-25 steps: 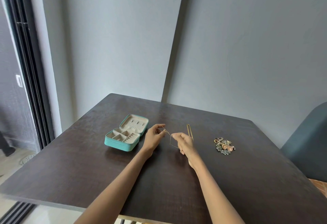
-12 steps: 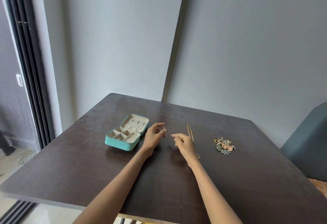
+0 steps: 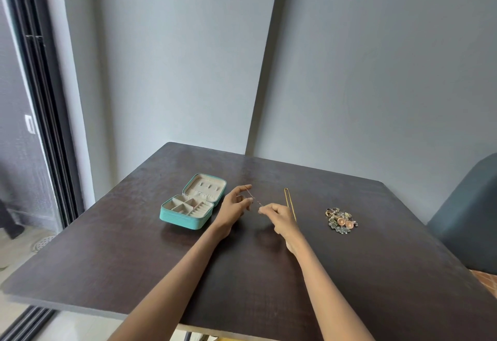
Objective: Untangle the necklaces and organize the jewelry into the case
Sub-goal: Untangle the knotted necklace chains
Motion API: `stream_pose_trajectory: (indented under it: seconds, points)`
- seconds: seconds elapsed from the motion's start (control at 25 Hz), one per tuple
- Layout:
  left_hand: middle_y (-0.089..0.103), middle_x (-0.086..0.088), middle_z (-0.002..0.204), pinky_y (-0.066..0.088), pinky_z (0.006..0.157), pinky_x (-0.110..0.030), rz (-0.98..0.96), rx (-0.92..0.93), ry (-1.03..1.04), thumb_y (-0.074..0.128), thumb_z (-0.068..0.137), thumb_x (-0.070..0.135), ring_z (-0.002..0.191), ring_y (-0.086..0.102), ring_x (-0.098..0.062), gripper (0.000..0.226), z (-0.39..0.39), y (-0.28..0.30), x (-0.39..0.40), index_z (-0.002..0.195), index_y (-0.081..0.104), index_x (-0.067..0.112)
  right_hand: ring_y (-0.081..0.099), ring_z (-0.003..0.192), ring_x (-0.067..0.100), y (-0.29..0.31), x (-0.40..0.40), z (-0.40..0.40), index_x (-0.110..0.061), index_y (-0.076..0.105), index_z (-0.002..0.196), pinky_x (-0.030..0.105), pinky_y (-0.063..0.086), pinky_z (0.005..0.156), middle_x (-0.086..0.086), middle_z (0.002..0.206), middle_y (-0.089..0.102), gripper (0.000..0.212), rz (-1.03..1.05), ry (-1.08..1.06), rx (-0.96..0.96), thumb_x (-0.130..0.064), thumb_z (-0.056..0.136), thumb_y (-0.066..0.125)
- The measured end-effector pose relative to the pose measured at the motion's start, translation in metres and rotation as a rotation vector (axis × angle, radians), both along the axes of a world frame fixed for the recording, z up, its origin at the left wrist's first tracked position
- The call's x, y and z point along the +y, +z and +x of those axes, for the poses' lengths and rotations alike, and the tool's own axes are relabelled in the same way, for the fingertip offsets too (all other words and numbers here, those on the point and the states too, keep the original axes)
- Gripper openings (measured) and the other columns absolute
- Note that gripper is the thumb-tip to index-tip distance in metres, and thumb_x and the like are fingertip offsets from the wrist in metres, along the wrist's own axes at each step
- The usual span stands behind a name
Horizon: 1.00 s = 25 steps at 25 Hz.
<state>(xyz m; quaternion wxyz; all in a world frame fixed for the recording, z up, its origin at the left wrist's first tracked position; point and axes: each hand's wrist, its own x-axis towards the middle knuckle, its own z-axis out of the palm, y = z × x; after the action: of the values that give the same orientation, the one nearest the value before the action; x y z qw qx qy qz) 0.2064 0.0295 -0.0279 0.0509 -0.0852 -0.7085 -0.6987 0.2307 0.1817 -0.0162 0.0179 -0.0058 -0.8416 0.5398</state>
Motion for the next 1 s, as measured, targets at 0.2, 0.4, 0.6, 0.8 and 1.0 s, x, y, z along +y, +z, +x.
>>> stream_pose_trajectory:
  seconds: [0.2,0.4,0.6,0.8,1.0]
  points:
    - [0.047,0.0,0.059,0.031,0.049,-0.013,-0.156,0.047,-0.006,0.061,0.086,0.004,0.049,0.039,0.0,0.044,-0.001,-0.004,0.005,0.127,0.052,0.016,0.052,0.073,0.008,0.005,0.01,0.003,-0.013,0.066,0.071,0.017,0.044,0.056,-0.001,0.078,0.06,0.02,-0.558,-0.051,0.013,-0.011,0.089,0.056]
    - [0.051,0.007,0.06,0.035,0.054,-0.013,-0.271,0.059,0.044,0.065,0.081,0.007,0.051,0.044,0.0,0.047,0.0,-0.005,0.01,0.126,0.054,0.015,0.059,0.065,0.016,0.008,0.01,0.002,-0.008,0.049,0.067,0.023,0.053,0.062,0.005,0.064,0.069,0.025,-0.804,-0.1,-0.09,-0.006,0.091,0.041]
    - [0.064,0.003,0.073,0.045,0.051,-0.025,-0.277,0.017,0.085,0.061,0.078,0.009,0.05,0.052,-0.011,0.054,0.003,-0.004,0.013,0.129,0.049,0.021,0.055,0.051,0.01,0.004,0.003,0.001,-0.01,0.051,0.079,0.021,0.051,0.055,-0.001,0.05,0.054,0.015,-0.749,-0.113,-0.069,-0.004,0.091,0.046]
    - [0.071,-0.015,0.089,0.044,0.048,-0.021,-0.159,-0.011,0.088,0.066,0.079,0.005,0.05,0.053,-0.006,0.056,0.001,-0.005,0.012,0.131,0.046,0.013,0.047,0.059,0.013,0.002,0.007,0.002,-0.013,0.056,0.078,0.019,0.043,0.05,0.002,0.057,0.048,0.027,-0.554,-0.051,0.003,0.006,0.089,0.04]
    - [0.071,-0.016,0.087,0.039,0.048,-0.015,-0.045,-0.048,0.002,0.067,0.08,0.001,0.063,0.057,-0.01,0.065,0.004,-0.001,0.007,0.136,0.037,0.013,0.045,0.053,0.012,0.0,0.006,-0.005,-0.019,0.074,0.076,0.023,0.041,0.044,0.001,0.058,0.047,0.028,-0.074,-0.072,0.019,-0.011,0.087,0.05]
